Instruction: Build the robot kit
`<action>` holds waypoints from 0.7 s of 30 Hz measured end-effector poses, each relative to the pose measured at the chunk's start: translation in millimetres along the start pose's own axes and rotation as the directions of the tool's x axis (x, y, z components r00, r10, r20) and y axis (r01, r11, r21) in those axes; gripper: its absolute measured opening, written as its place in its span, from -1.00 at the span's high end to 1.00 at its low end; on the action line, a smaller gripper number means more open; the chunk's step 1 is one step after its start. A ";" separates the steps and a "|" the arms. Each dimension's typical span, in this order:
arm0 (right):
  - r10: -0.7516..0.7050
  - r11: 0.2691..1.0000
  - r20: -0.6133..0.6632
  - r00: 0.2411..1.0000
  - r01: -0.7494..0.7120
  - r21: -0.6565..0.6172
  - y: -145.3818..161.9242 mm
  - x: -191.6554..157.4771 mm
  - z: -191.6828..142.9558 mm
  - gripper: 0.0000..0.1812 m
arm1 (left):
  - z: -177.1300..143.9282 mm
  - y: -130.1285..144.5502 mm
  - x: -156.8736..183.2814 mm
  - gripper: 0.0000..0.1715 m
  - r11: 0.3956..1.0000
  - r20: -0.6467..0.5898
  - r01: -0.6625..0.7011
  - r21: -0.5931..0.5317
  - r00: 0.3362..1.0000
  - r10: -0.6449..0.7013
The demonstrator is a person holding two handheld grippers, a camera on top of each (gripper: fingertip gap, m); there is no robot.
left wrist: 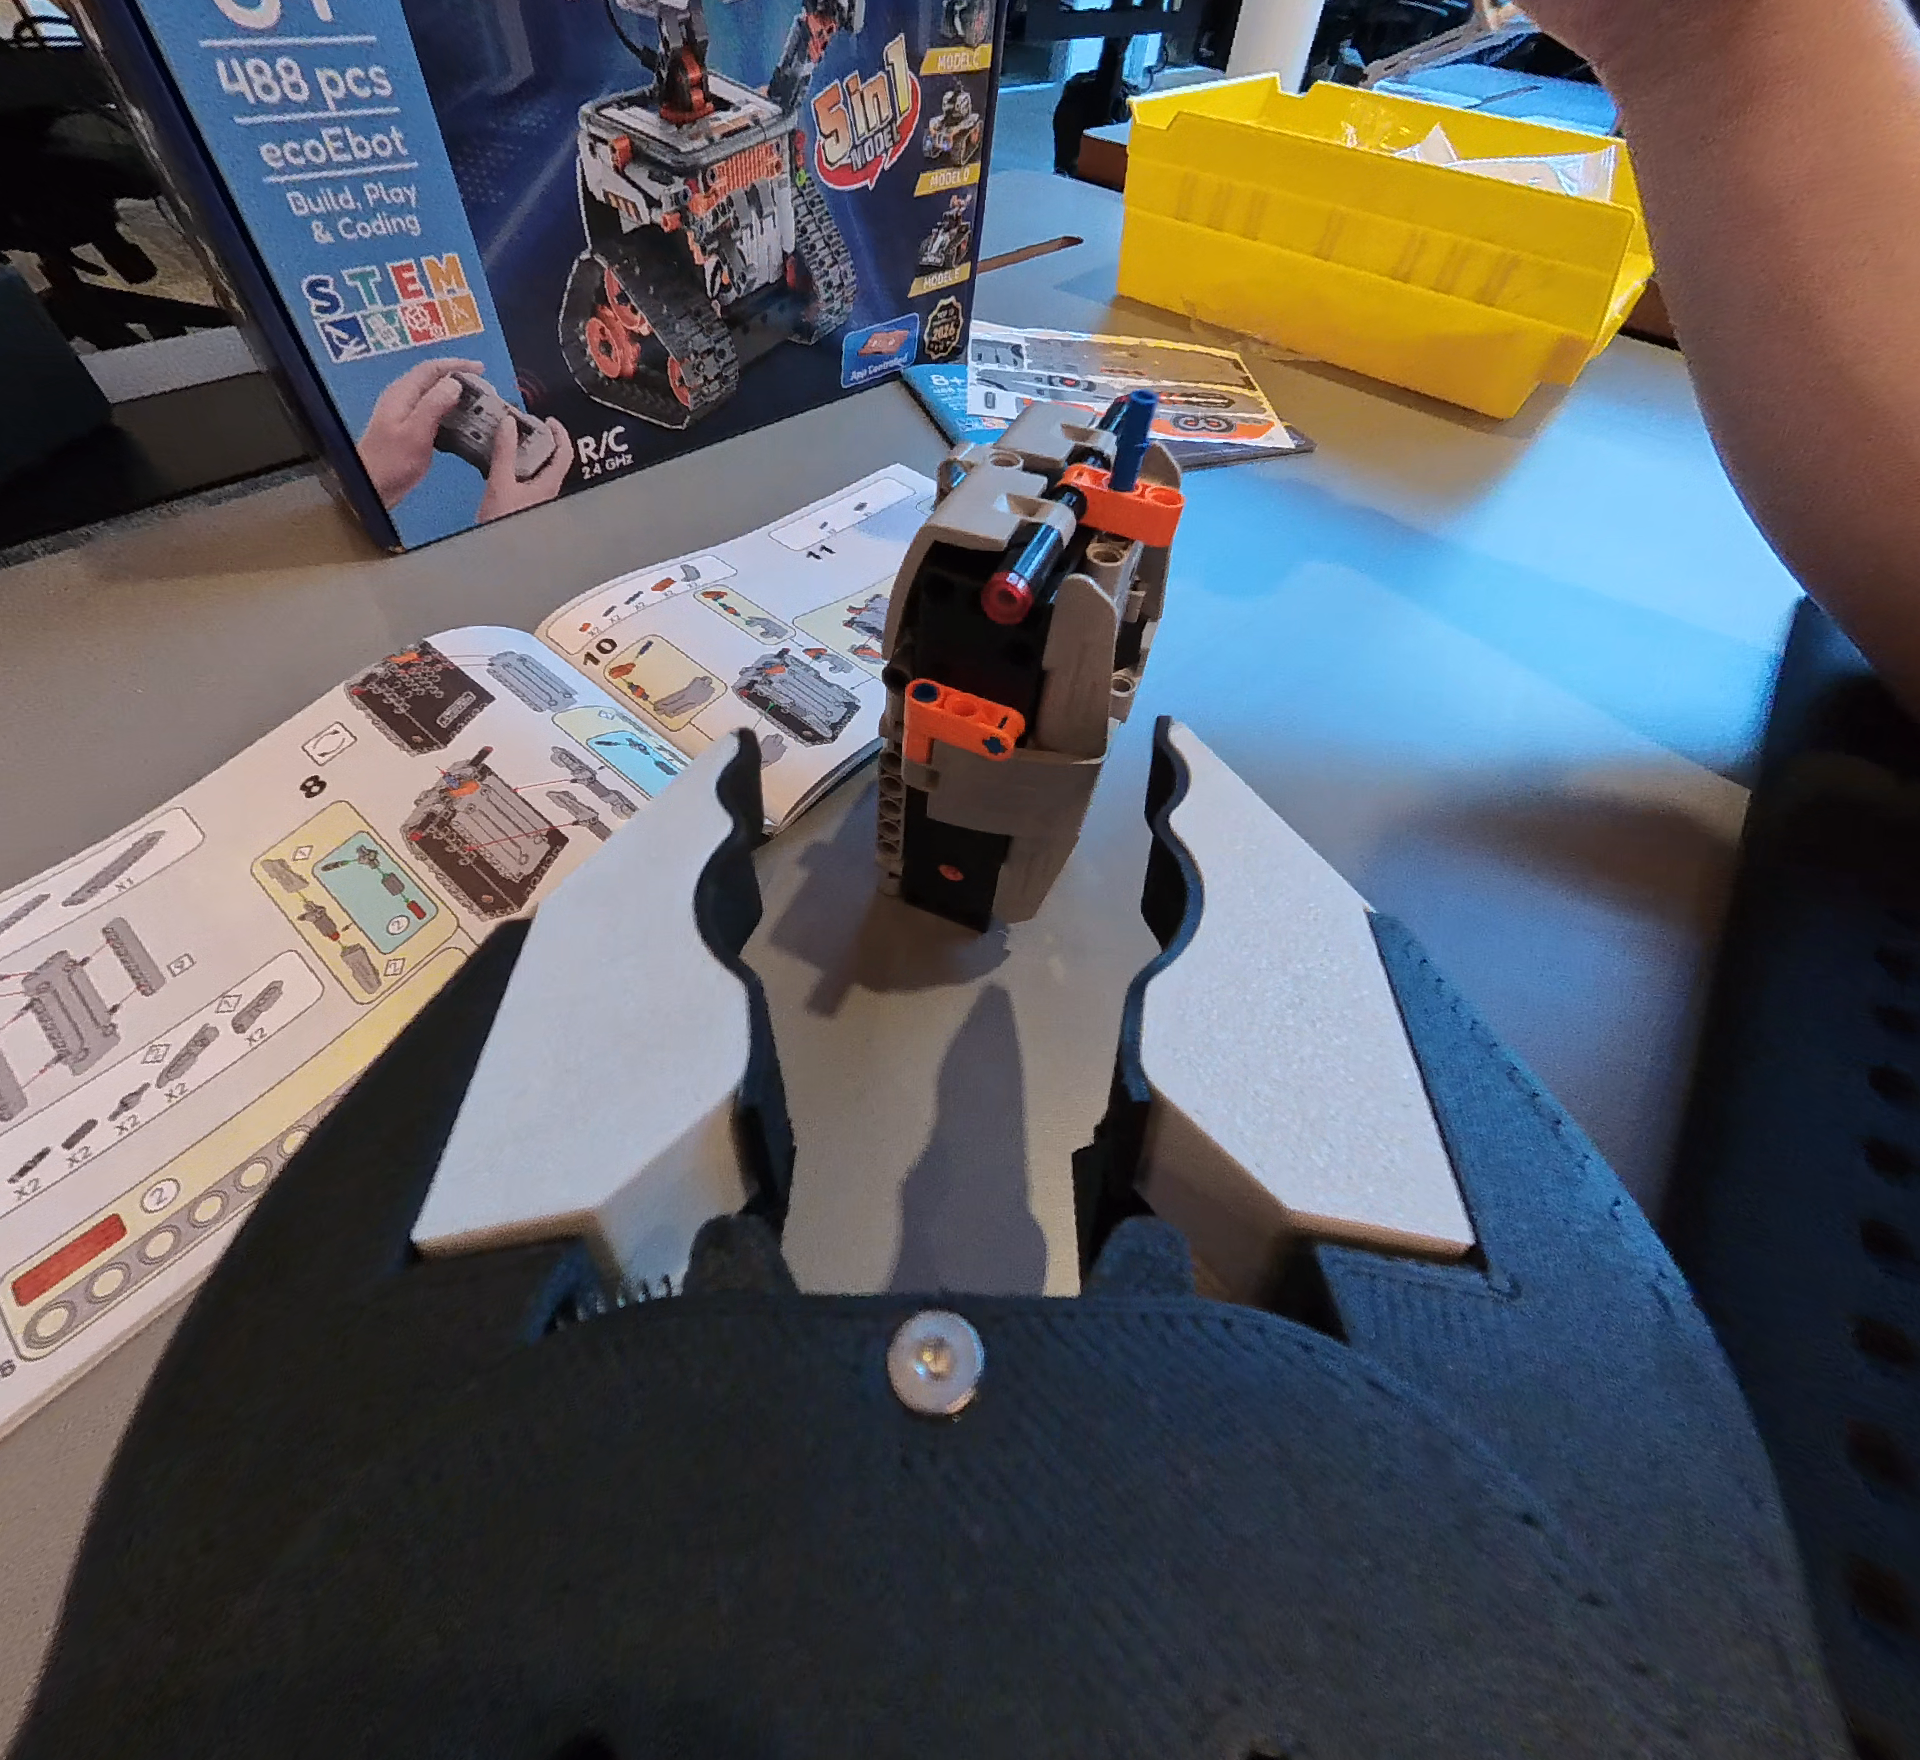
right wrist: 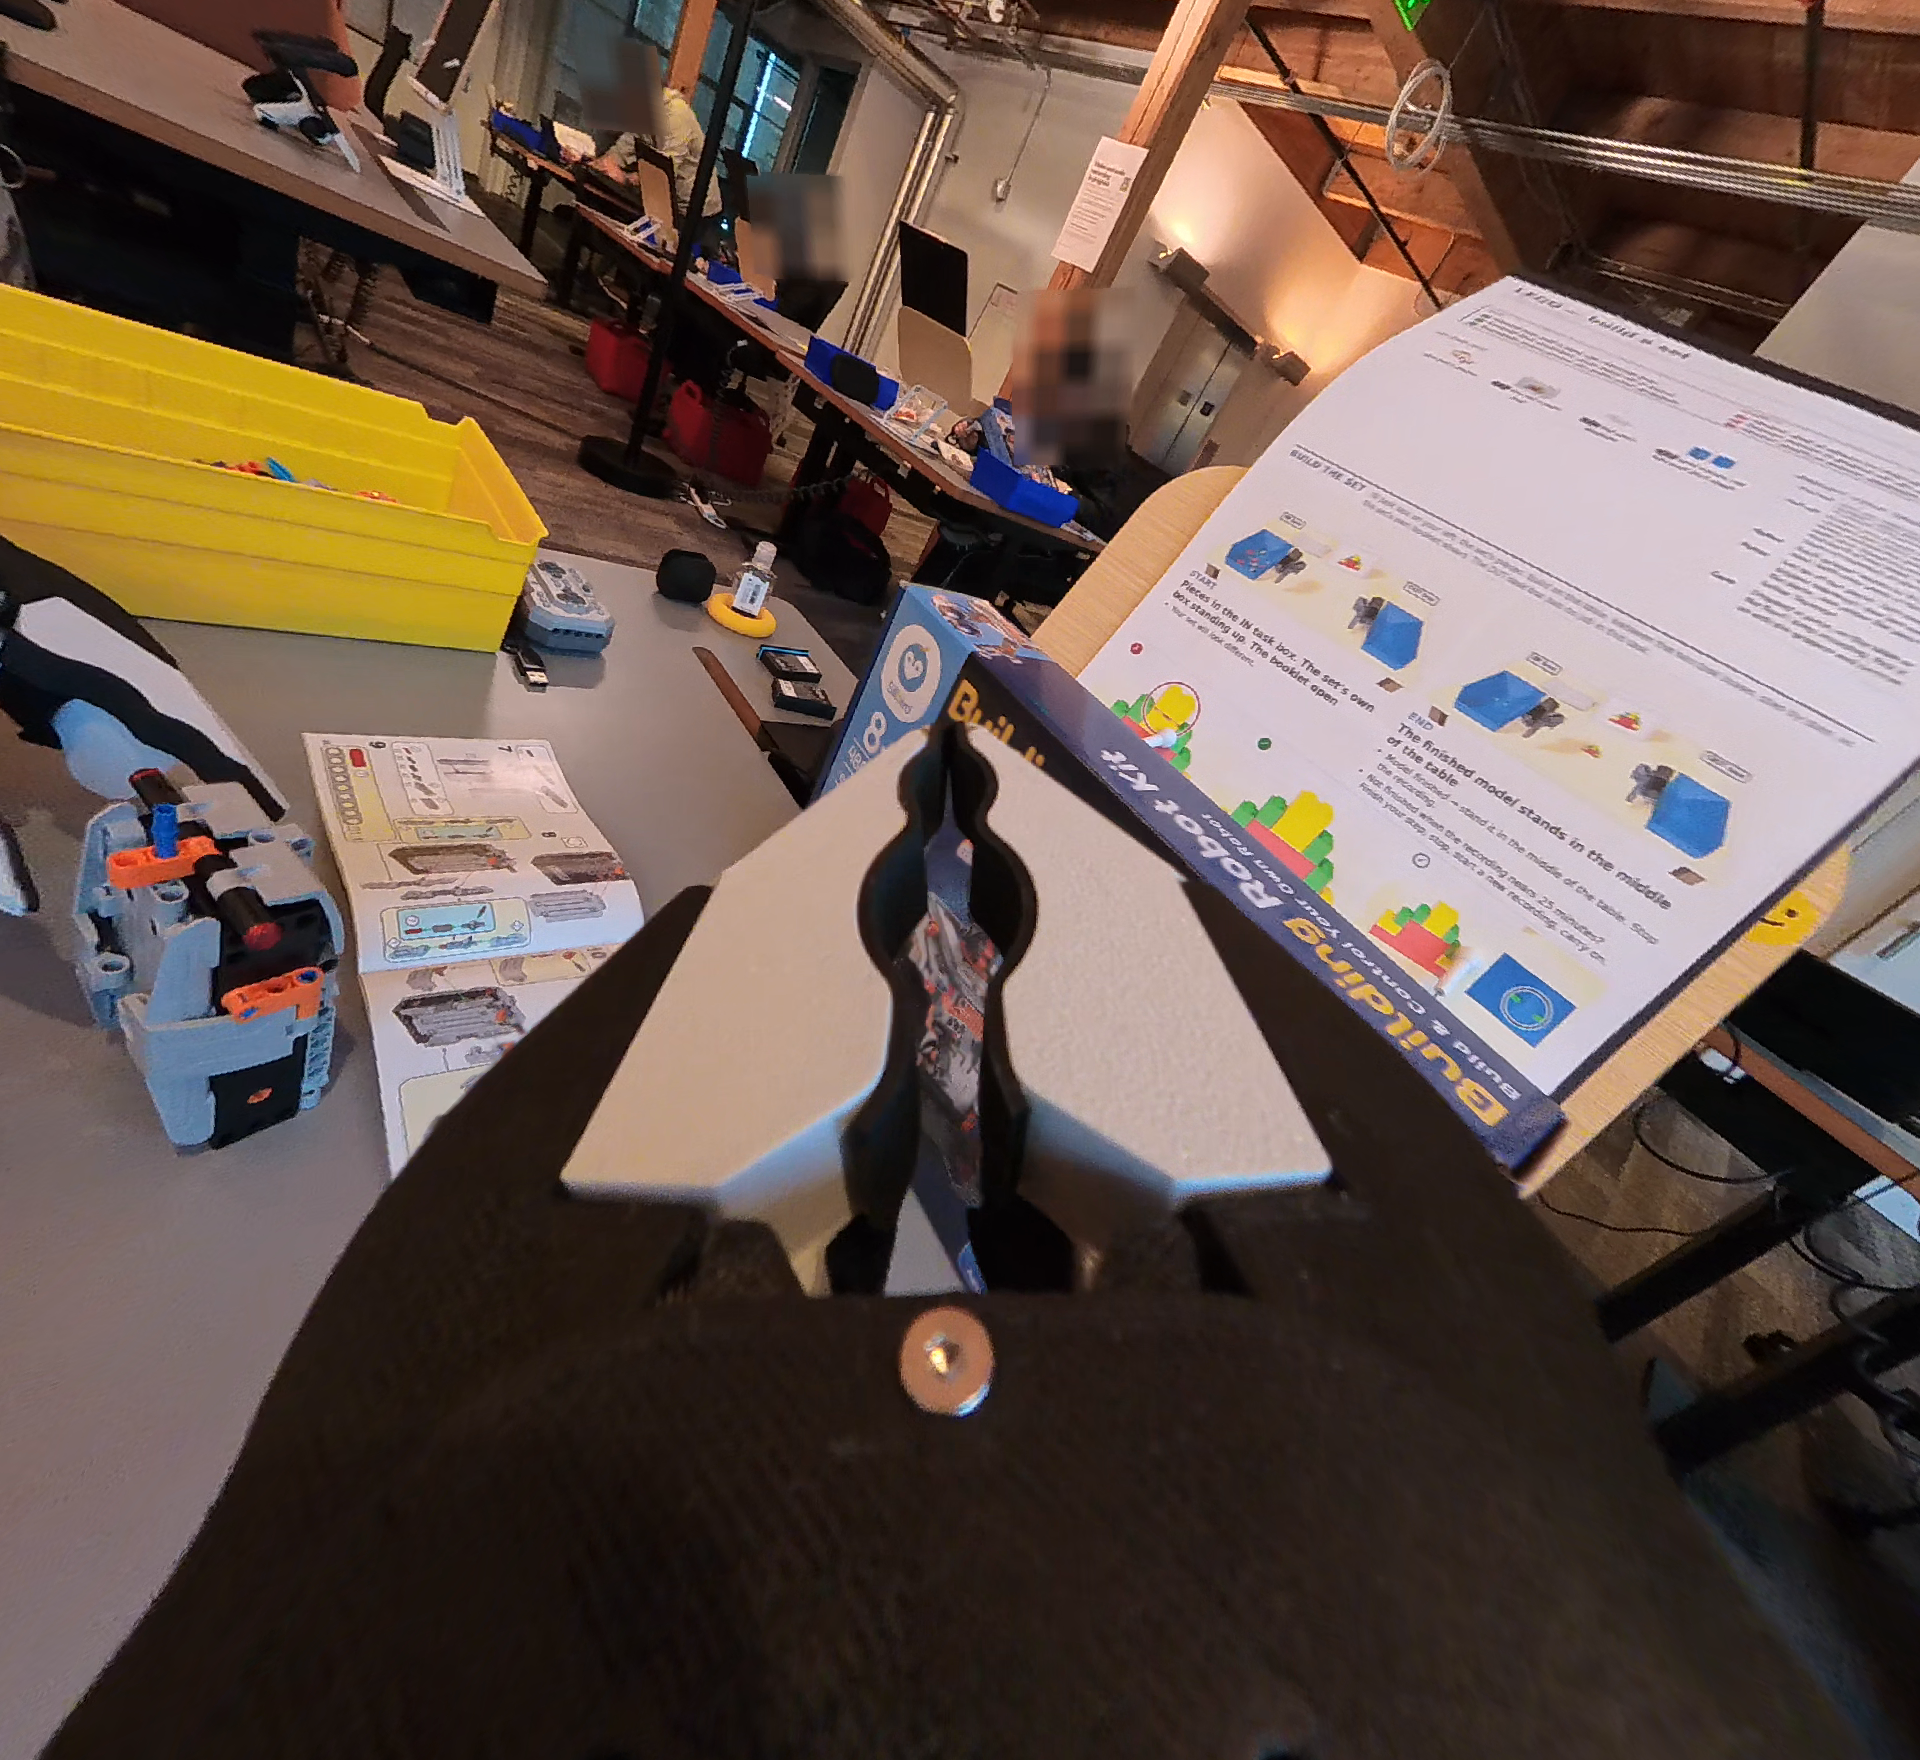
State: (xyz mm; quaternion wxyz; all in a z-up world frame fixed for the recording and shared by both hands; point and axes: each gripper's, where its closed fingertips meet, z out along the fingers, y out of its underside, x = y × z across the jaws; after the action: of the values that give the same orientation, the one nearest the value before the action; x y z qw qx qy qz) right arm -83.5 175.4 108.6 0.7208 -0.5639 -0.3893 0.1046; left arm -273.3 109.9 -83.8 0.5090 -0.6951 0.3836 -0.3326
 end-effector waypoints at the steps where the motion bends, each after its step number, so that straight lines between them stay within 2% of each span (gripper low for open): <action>1: 0.005 1.000 0.006 1.000 -0.005 -0.005 0.6 -1.3 1.6 1.00 | -0.4 -0.9 0.6 0.14 1.000 0.000 -0.002 0.004 1.000 0.002; 11: 0.115 0.992 0.022 0.993 -0.116 0.053 -5.5 4.8 -2.9 0.84 | -18.0 -19.0 -18.7 0.19 0.993 0.085 0.023 0.117 0.996 -0.033; 14: 0.197 0.976 0.060 0.979 -0.201 0.084 -6.8 6.2 -6.2 0.76 | -27.5 -28.9 -25.6 0.20 0.985 0.107 0.047 0.167 0.992 -0.066; 17: 0.203 0.978 0.027 0.979 -0.204 0.041 4.0 13.8 -9.8 0.90 | -49.4 -51.0 -29.4 0.18 0.961 0.128 0.081 0.264 0.985 -0.119; 19: 0.162 0.987 -0.009 0.987 -0.162 -0.011 13.7 18.4 -11.9 0.91 | -73.0 -69.9 -32.3 0.19 0.944 0.163 0.065 0.324 0.979 -0.124; 21: 0.106 0.994 -0.027 0.994 -0.107 -0.035 17.9 19.5 -13.4 0.91 | -98.4 -85.3 -39.5 0.19 0.946 0.225 0.012 0.325 0.970 -0.090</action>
State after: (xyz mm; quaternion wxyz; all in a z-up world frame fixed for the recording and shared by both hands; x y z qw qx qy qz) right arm -56.1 183.2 100.4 0.7086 -0.5981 -0.3515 0.1287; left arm -359.8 115.8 21.2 0.6485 -0.6474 0.2428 -0.3186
